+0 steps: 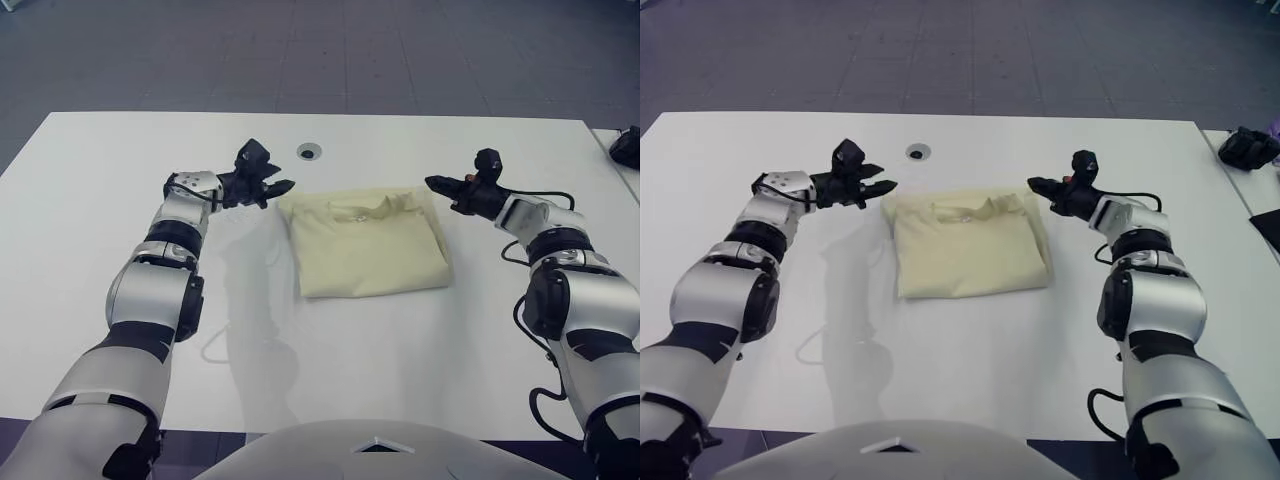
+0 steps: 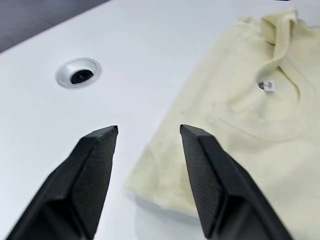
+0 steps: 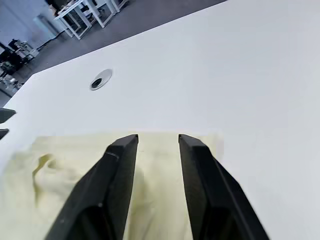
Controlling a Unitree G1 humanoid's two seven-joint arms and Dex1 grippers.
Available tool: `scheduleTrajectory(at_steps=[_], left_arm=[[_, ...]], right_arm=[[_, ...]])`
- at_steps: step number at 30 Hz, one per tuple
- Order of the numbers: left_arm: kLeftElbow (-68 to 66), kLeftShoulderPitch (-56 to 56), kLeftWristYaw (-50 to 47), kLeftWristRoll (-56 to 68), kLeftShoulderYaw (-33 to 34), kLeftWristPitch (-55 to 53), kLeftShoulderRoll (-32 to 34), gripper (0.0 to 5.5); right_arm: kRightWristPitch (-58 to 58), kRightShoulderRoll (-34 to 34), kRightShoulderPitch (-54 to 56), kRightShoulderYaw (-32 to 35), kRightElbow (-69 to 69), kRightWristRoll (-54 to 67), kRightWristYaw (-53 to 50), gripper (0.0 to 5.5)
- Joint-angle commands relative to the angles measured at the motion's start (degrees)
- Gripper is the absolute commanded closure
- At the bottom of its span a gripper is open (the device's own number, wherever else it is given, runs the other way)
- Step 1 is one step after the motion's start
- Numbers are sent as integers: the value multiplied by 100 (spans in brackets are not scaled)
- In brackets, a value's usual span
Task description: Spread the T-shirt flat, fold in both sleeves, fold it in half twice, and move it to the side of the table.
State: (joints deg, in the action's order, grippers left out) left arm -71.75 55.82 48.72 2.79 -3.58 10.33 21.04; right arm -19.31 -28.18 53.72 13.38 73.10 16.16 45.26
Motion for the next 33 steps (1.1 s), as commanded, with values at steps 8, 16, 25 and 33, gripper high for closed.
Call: scheduleTrajectory(at_steps=[8,16,25,33], left_arm=[[3603,-2311,664,-193,-693,1,-130,298],[3060,-2398,289,-903,-1283,101,-308,209],[1868,-1815,96,-982,-1298,461,-264,60],[2939,-1609,-155,-458,-769,1267,-321,10]], right_arm=[[-322,319,-1559,-918,-3235,-6,1543,431],[158,829,-989,-541,-1275,-208,57,436],[302,744,-958,-165,-649,-75,-241,303],[-128,571,-393,588,-1712,731,-212,181]])
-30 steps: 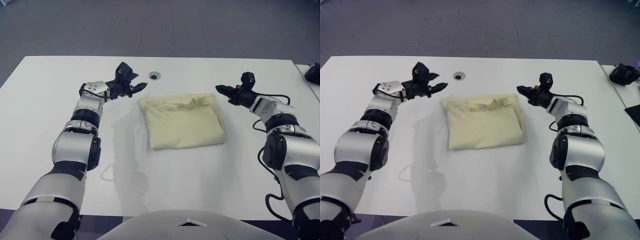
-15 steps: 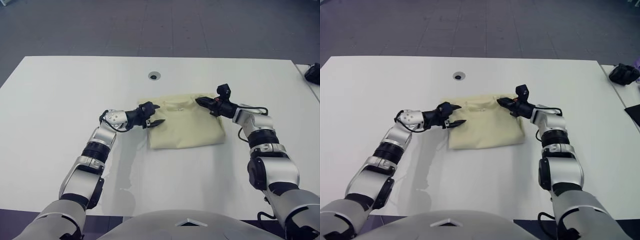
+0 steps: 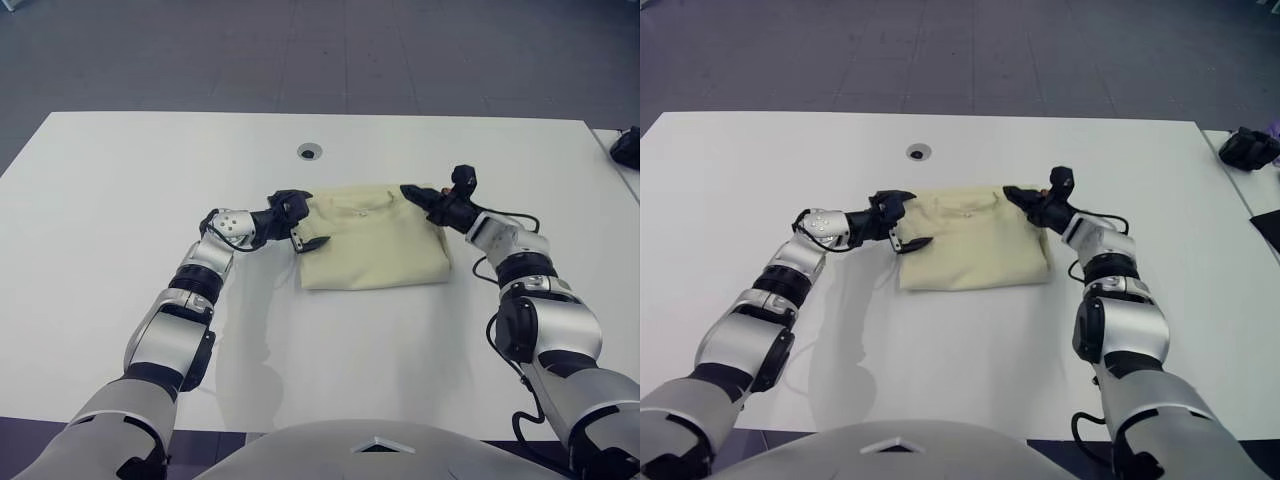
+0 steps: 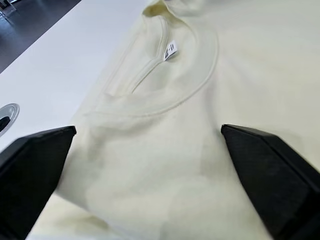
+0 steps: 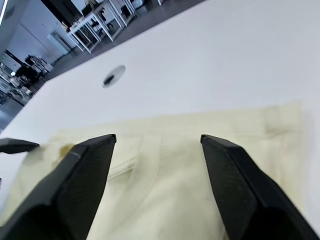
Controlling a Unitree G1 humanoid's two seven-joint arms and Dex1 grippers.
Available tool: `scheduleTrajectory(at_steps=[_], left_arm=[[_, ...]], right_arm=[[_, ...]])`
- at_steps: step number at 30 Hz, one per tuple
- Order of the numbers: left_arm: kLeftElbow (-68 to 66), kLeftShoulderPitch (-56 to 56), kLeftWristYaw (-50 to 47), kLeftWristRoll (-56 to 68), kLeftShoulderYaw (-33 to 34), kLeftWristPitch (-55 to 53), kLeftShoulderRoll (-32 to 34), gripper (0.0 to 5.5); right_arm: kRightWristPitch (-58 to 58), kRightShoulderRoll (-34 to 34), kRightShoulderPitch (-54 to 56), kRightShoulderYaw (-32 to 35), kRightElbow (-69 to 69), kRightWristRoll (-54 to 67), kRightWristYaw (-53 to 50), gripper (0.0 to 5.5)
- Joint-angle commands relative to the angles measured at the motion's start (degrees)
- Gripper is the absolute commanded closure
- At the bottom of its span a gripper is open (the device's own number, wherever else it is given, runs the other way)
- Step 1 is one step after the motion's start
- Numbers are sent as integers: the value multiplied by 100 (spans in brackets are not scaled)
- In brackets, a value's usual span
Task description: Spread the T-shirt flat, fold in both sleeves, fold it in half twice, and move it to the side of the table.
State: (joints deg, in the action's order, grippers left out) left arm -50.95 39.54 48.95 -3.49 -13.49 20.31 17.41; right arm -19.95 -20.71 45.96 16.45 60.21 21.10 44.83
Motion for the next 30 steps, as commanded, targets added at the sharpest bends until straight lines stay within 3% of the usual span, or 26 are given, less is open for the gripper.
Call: scheduleTrajectory(at_steps=[1,2,7,11,17,24,30], left_arm=[[1273,-117,-194,179,239,236,102,10],[1782,-343,-150,188,231,132,206,10],[3723,-1559,-133,-198,106,-550,885,10],[4496,-2307,-394,-574,61,-908,1146,10],[4923,-2776,-434,-668,-218,-1279,1081,10],[4185,-2552,-333,-1459,-631,-1140,1696,10],[2179,-1031,-30,-1773,-1052,250,2010,10]], right_arm=[[47,-220,413,313,-485,208,-323,161],[293,-284,403,217,-564,31,-459,146],[2614,-824,-120,-1642,-841,-2357,-1094,67],[3482,-794,-292,-2177,-582,-3088,-1544,13],[3870,-627,-194,-3049,235,-4174,-2361,13],[4354,-991,-172,-3803,346,-4977,-2384,13],[4276,-2021,-1438,-3743,-2126,-4530,-821,13]])
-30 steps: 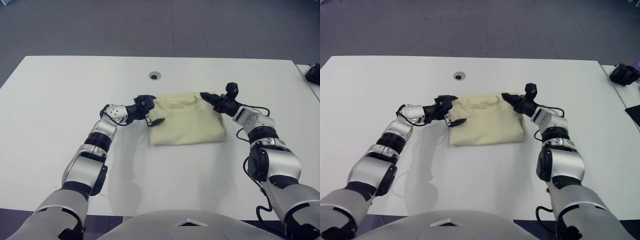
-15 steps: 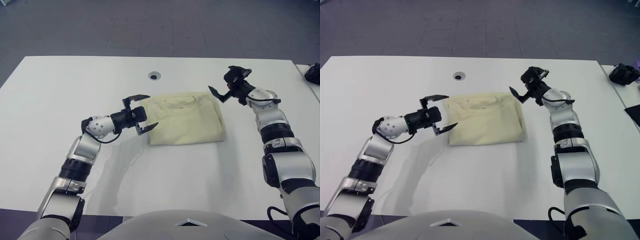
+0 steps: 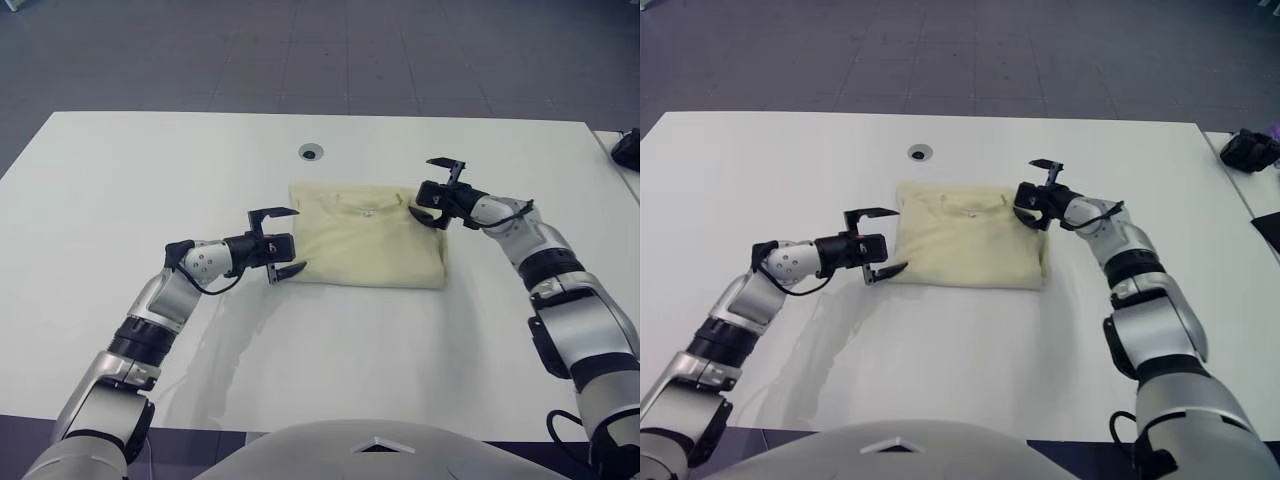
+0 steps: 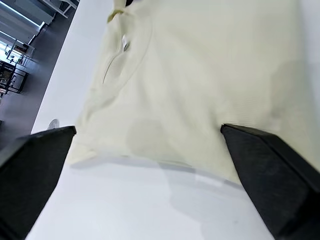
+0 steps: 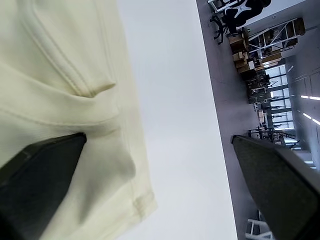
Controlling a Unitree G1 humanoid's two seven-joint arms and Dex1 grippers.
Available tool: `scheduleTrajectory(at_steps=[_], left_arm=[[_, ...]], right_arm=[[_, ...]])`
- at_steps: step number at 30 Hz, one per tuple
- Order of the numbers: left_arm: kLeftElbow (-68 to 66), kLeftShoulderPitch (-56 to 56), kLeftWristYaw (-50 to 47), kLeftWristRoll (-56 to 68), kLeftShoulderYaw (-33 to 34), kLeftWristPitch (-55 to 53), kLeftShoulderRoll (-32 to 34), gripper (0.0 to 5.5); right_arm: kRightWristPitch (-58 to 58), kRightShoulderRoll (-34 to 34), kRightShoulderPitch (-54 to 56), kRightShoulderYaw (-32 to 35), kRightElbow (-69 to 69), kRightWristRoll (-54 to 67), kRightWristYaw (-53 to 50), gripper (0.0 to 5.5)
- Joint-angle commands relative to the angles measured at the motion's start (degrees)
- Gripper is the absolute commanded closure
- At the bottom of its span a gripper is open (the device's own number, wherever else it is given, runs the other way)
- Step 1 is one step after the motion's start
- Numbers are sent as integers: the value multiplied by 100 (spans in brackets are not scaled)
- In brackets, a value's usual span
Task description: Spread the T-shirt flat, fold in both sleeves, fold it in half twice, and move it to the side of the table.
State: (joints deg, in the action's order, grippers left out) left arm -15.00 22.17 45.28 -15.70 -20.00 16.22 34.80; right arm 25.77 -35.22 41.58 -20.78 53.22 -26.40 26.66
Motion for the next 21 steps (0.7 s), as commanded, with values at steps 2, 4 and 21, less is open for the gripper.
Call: scheduleTrajectory(at_steps=[2,4,21], left_arm=[[-2493,1531,244,-933,-694,1293,238,10],[-3630,2387,-125,-1439,-1036,1694,106,10],[-6266,4107,-3482,-3756,-2885,2046,-979,10]], right_arm=[[-668,-884,-1747,-29,-2770,521,1628,13],[-1218,-1171,-2522,-44,-4163,912,2201,13],[-6787,684,-3039,20,-7458,1618,1441,13]])
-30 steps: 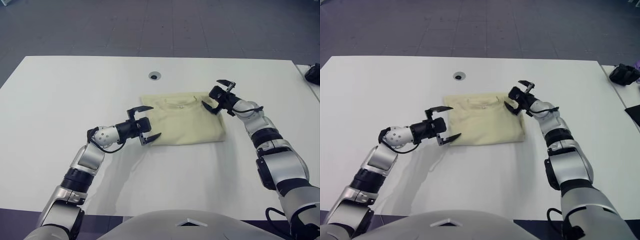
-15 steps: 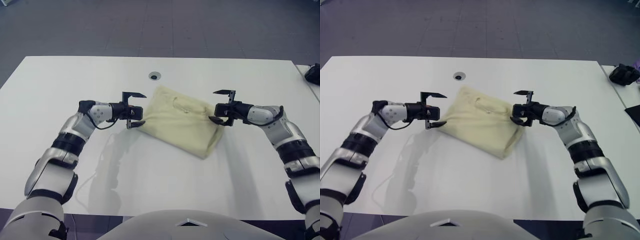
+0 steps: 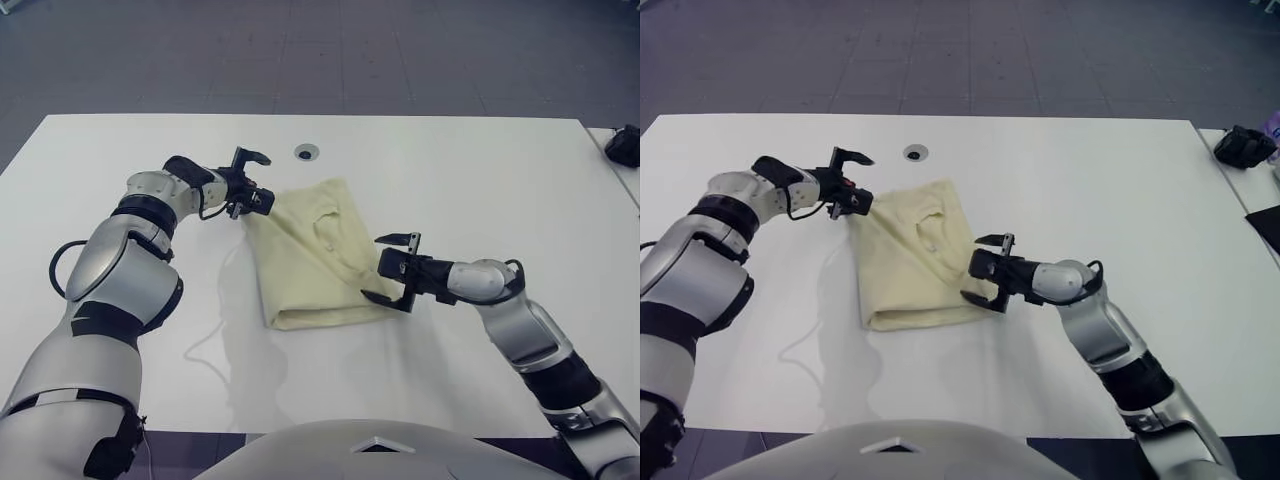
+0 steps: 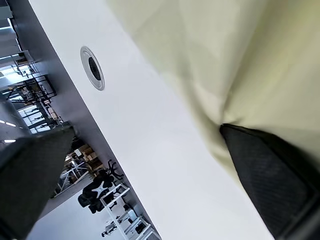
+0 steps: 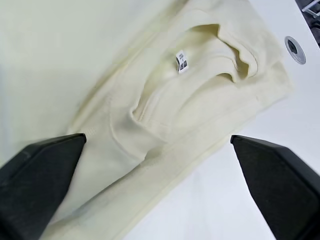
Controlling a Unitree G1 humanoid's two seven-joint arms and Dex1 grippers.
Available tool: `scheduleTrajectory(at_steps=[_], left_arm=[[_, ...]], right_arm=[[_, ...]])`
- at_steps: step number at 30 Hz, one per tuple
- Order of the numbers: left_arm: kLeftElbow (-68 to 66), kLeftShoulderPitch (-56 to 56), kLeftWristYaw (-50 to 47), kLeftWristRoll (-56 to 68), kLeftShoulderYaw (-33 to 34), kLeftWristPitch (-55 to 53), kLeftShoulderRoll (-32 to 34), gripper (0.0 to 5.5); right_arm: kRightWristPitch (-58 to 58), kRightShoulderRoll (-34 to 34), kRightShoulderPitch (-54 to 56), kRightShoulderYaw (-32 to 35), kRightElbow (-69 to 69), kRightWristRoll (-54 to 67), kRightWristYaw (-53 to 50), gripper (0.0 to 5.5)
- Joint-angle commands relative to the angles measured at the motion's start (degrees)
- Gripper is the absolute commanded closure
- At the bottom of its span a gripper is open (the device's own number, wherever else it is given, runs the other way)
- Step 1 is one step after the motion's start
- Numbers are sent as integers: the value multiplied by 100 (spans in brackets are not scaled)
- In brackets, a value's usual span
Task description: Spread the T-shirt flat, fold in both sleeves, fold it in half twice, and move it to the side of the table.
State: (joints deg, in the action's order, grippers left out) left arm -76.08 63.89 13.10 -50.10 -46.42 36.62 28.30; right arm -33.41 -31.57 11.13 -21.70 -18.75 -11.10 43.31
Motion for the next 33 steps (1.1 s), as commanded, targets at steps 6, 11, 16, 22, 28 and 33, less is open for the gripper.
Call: scheduleTrajectory(at_steps=[6,11,16,22,28,33], left_arm=[[-275,105,-607,-572,-408,-152,-561,10],[-289,104,-877,-562,-348,-234,-617,10],[-209,537,-1319,-2,299,-328,-416,10],[520,355,-823,1307,1431,1442,378,10],[4238,-3294,623,3831,2266,1691,2166,10],[6265,-5719,644,4140,2848,1008,2935,10]], right_arm=[[-2127,274,98,382,-1298,574,-118,13],[-1666,60,736,896,-1265,560,-377,13],[968,-923,-527,1414,-1143,430,-235,13],[3800,-1651,-3014,2383,-1090,310,-261,13],[5512,-1830,-3390,2176,67,-324,-532,13],[6020,-1392,-2947,1397,853,-1253,-1008,13]])
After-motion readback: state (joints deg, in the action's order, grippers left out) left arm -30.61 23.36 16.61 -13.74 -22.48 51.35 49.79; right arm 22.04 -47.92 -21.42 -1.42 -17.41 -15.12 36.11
